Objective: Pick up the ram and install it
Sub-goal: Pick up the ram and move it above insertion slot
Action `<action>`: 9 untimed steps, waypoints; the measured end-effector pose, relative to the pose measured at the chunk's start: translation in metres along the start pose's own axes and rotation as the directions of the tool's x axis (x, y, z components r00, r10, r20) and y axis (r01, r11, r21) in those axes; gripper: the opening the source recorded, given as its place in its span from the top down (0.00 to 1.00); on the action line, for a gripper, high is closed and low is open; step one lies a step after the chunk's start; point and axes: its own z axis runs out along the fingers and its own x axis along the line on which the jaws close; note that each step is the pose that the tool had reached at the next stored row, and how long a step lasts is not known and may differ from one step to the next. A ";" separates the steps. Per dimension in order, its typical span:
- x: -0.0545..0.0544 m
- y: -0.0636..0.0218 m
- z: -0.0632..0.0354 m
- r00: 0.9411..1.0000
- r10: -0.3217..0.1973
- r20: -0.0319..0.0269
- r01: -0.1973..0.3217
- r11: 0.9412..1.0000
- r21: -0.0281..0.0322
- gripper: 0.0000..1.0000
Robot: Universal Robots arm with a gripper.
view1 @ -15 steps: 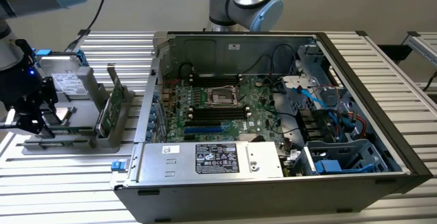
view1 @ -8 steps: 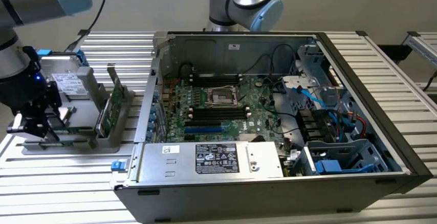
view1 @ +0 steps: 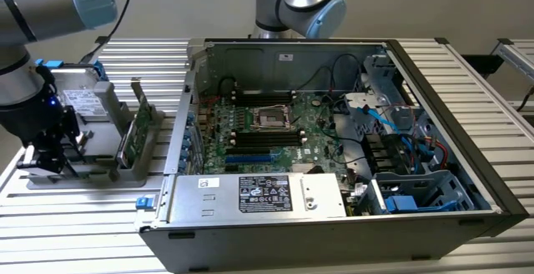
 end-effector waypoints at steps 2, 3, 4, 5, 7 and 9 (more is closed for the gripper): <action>0.000 -0.0002 0.0036 1.000 -0.001 0.000 0.001 1.000 0.000 0.58; 0.000 -0.0002 0.0054 1.000 -0.002 0.000 0.002 1.000 0.000 0.58; 0.001 -0.0003 0.0072 1.000 -0.002 0.000 0.002 1.000 0.000 0.58; 0.001 -0.0003 0.0090 1.000 -0.003 0.000 0.003 1.000 0.000 0.58; 0.001 -0.0006 0.0127 1.000 -0.003 0.000 0.003 1.000 0.000 0.58; 0.001 -0.0018 0.0157 1.000 -0.004 0.000 0.004 1.000 0.000 0.58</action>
